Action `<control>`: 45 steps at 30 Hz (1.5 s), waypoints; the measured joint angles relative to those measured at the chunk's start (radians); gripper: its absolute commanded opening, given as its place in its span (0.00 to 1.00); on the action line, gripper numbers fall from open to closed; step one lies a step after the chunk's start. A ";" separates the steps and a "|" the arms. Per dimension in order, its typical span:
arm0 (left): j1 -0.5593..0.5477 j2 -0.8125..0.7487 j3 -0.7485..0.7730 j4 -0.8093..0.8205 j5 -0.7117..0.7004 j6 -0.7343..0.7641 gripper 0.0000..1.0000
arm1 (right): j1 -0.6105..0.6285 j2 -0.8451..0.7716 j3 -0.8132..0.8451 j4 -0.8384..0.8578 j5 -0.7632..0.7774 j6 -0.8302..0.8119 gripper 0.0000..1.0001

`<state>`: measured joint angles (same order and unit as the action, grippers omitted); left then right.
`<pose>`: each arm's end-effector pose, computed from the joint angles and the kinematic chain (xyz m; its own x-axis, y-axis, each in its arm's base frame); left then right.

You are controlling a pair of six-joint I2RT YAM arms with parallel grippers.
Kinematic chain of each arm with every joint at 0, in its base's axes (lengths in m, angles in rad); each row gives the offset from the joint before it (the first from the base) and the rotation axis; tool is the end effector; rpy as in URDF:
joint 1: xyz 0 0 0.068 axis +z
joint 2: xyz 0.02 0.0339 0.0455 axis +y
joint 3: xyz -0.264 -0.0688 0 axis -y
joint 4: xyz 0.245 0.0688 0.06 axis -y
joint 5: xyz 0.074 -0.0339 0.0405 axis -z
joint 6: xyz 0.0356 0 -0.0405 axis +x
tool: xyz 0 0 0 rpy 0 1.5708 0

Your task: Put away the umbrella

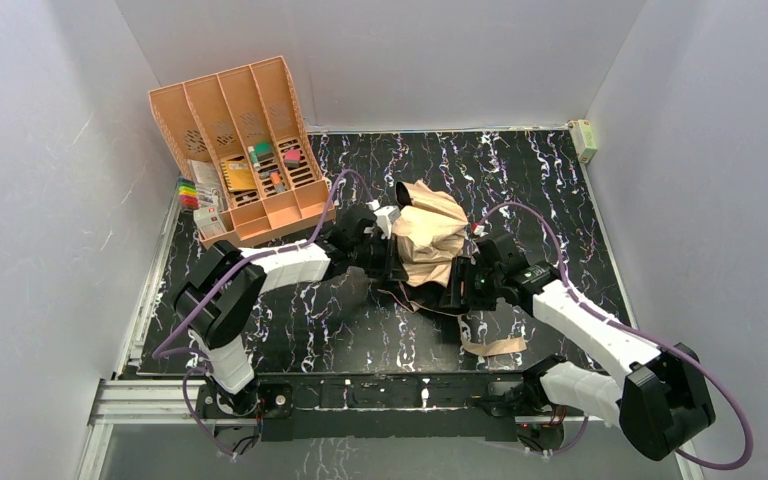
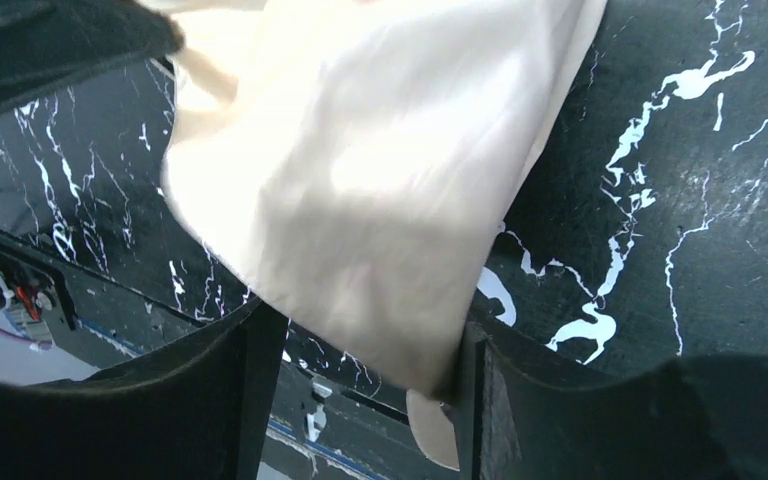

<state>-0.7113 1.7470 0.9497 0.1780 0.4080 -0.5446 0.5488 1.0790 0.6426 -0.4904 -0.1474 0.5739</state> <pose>0.2690 -0.2504 0.1781 -0.8133 0.0732 -0.5772 0.4941 0.6107 -0.6189 0.1750 0.1131 0.2097 -0.8940 0.0828 -0.4404 -0.1261 0.8966 0.4246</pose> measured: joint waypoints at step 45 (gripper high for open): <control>0.101 0.161 0.278 -0.235 0.000 0.231 0.00 | -0.005 0.180 0.111 -0.040 0.298 -0.154 0.76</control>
<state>-0.6106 1.9083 1.2282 -0.0574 0.4084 -0.3134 0.5434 1.2587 0.7536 -0.5304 0.1509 0.4198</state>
